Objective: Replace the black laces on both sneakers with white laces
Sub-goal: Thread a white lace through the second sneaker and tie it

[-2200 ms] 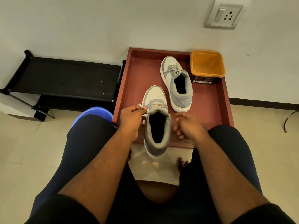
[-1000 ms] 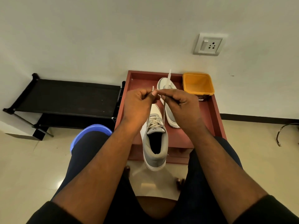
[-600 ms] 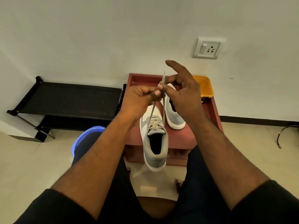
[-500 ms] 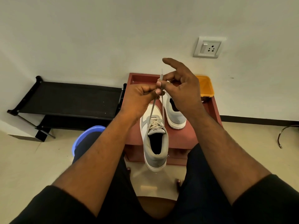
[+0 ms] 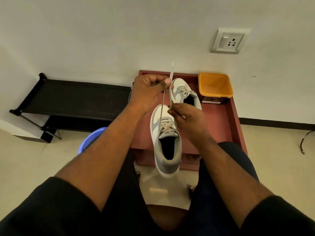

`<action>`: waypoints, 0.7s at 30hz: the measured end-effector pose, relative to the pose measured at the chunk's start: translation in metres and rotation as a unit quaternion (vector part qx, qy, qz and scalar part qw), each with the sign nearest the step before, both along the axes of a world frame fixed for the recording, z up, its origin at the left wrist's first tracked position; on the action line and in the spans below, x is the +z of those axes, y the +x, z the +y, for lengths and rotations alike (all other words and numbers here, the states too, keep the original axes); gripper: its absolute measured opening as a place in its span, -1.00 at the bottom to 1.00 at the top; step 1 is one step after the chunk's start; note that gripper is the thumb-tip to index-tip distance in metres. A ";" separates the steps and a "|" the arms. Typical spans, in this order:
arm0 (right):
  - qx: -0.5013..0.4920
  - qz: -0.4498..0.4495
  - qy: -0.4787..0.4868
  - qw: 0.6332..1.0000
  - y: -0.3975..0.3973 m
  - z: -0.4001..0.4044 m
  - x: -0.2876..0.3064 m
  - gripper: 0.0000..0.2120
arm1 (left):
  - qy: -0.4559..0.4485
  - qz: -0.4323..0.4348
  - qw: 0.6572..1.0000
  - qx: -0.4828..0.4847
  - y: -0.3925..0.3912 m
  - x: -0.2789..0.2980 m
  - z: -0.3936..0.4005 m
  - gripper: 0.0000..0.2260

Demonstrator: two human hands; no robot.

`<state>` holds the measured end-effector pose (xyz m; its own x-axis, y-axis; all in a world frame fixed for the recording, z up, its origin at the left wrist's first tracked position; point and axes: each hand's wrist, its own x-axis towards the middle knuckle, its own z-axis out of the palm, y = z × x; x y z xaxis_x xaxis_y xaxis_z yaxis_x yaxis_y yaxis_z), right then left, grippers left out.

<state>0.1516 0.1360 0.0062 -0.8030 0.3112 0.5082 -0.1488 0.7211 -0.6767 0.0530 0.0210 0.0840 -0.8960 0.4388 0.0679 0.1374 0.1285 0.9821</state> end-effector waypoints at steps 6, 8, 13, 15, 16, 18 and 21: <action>0.158 0.022 0.378 0.912 -0.018 0.018 0.011 -0.79 | 0.033 -0.059 0.998 0.002 0.003 0.006 0.003 -0.87; 0.210 -0.056 0.471 0.855 -0.027 0.018 0.020 -0.70 | 0.002 -0.037 0.999 -0.007 0.005 0.007 0.004 -0.90; 0.178 -0.210 0.515 0.812 -0.053 0.018 0.040 -0.80 | -0.022 0.040 0.998 0.038 0.004 0.001 -0.002 -0.74; 0.151 -0.245 0.462 0.839 -0.057 0.016 0.045 -0.77 | -0.033 0.103 0.989 0.099 0.011 -0.019 -0.016 -0.69; 0.138 -0.256 0.411 0.864 -0.056 0.015 0.045 -0.75 | -0.056 0.143 0.982 0.113 0.017 -0.035 -0.023 -0.72; 0.120 -0.259 0.293 0.912 -0.052 0.014 0.043 -0.78 | -0.167 0.175 0.969 0.059 0.028 -0.070 -0.032 -0.75; 0.108 -0.291 0.229 0.923 -0.052 0.011 0.042 -0.86 | -0.417 0.163 0.891 -0.075 0.038 -0.100 -0.026 -0.73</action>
<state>0.0998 0.1472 0.0485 -0.9996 -0.0275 0.0102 -0.0293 0.9474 -0.3188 0.0913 -0.0054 -0.0156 -0.8149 0.5723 -0.0922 0.4751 0.7506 0.4592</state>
